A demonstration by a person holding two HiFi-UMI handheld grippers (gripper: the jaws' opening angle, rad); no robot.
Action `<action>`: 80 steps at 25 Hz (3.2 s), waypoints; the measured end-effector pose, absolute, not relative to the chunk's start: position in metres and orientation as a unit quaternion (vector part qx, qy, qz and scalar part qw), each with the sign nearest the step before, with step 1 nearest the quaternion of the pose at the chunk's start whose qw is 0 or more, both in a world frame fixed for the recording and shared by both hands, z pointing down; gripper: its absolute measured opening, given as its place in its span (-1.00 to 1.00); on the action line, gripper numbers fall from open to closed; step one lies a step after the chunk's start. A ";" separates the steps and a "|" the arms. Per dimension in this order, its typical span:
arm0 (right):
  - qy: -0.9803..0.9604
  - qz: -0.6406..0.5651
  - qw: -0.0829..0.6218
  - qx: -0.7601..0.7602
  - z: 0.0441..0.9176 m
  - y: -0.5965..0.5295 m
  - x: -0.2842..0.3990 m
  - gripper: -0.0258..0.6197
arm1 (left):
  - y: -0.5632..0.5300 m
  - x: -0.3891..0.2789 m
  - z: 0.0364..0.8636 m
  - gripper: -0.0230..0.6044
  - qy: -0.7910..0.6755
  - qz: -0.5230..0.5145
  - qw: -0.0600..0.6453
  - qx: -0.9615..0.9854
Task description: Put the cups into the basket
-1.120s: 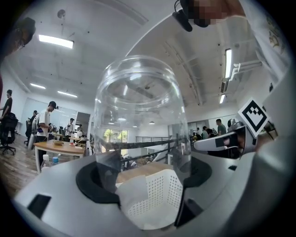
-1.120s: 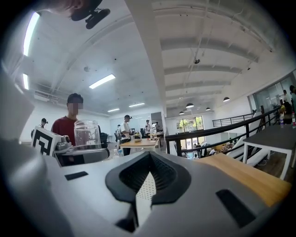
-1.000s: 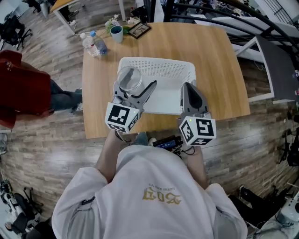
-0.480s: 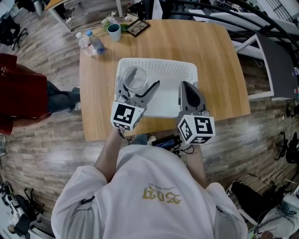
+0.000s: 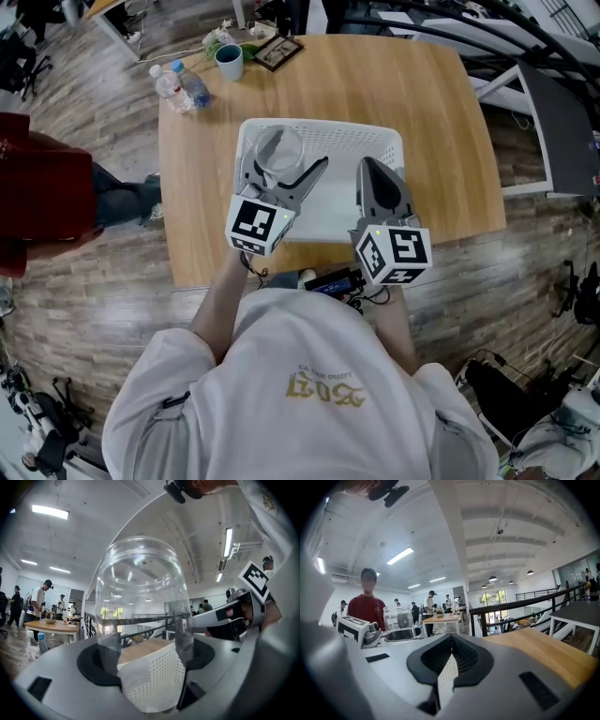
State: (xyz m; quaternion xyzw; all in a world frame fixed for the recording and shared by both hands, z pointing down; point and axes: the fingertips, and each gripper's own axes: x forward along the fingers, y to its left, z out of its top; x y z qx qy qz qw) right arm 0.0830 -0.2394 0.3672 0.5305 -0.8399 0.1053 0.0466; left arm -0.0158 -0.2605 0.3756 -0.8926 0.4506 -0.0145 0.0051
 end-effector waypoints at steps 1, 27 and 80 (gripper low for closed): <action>-0.839 0.106 0.047 0.531 0.368 -0.241 0.083 -0.89 | -0.262 -0.015 0.378 0.19 0.448 -0.017 0.003 -0.894; -0.835 0.160 0.070 0.521 0.403 -0.272 0.074 -0.89 | -0.278 0.007 0.457 0.20 0.392 -0.129 -0.021 -0.911; -0.837 0.353 0.137 0.394 0.461 -0.274 0.054 -0.82 | -0.261 0.046 0.525 0.25 0.290 -0.321 0.058 -0.900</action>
